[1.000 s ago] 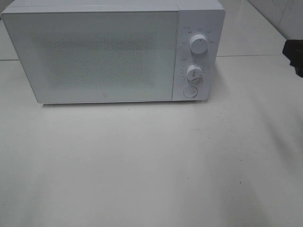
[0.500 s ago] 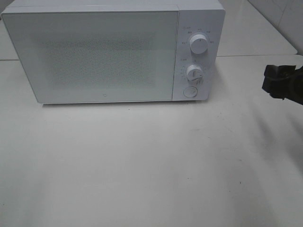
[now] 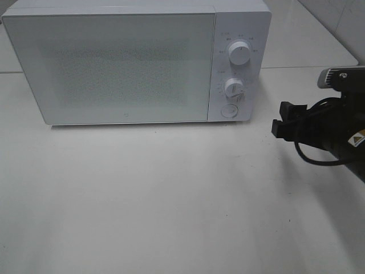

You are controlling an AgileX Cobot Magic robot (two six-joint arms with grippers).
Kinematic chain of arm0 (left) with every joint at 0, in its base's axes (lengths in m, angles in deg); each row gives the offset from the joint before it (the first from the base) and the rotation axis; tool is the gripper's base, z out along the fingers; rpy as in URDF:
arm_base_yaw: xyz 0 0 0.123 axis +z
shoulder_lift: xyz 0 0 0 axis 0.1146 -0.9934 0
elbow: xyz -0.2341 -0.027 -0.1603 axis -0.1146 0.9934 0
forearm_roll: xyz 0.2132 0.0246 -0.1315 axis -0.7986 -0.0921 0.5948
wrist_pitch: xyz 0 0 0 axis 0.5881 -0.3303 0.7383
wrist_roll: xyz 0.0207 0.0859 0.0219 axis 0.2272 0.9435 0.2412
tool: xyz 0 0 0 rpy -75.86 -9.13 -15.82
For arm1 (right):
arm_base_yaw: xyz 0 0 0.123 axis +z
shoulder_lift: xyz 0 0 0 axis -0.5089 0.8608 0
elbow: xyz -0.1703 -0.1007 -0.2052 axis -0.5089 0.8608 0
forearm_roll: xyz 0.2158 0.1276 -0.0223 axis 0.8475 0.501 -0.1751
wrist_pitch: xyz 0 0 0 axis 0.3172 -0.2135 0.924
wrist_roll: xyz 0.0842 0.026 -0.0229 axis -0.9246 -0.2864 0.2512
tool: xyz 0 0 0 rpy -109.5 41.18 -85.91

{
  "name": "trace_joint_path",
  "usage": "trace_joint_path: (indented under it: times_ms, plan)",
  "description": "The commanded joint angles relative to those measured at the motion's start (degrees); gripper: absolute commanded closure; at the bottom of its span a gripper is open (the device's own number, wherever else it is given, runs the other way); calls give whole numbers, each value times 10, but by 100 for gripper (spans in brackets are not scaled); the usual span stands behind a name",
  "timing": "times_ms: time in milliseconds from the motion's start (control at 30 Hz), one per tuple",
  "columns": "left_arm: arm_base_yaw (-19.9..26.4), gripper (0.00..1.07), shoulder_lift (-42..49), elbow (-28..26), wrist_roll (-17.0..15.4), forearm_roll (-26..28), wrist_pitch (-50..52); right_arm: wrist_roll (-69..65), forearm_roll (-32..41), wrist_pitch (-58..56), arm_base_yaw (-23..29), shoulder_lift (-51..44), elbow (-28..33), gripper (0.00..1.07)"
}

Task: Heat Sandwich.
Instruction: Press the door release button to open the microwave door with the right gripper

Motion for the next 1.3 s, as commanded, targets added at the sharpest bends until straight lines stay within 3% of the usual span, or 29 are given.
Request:
trace_joint_path:
  times_ms: [33, 533, 800, 1300]
  plan:
    - [1, 10, 3, 2, -2, 5, 7, 9, 46, 19, 39, 18, -11, 31]
    - [1, 10, 3, 2, -2, 5, 7, 89, 188, 21, 179, 64, -63, 31]
    - [1, 10, 3, 2, -2, 5, 7, 86, 191, 12, 193, 64, -68, 31]
    - [1, 10, 3, 2, -2, 5, 7, -178, 182, 3, 193, 64, -68, 31]
